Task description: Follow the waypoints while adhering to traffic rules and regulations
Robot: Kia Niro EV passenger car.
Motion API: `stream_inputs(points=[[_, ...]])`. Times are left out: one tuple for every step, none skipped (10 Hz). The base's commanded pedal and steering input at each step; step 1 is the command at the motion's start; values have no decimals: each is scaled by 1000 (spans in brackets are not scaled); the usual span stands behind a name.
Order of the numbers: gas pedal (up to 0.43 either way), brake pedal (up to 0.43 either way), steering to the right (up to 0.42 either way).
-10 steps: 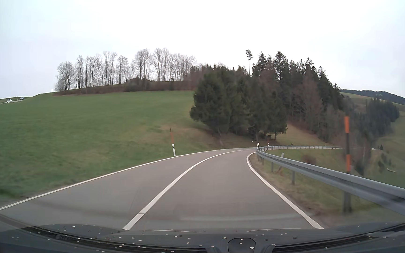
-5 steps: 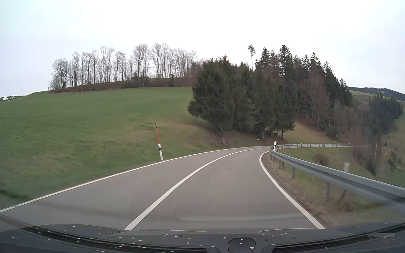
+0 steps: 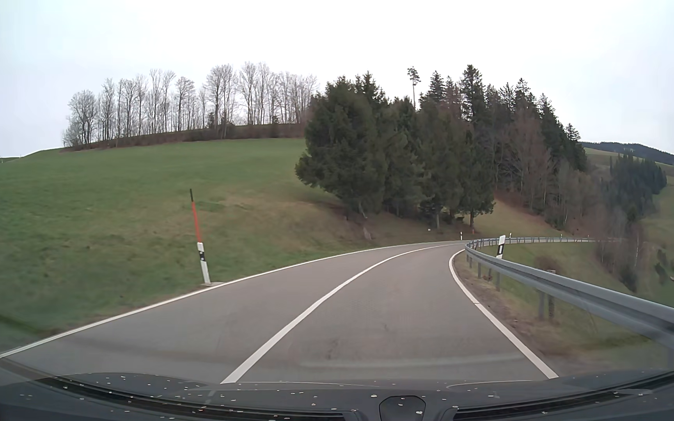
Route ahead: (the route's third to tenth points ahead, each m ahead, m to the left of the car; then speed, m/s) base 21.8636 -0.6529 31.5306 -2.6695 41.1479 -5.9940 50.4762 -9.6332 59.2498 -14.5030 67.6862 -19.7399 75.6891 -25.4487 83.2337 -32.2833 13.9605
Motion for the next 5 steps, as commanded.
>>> stream_inputs(points=[[0, 0, 33], [0, 0, 34], [0, 0, 33], [0, 0, 34], [0, 0, 40]])
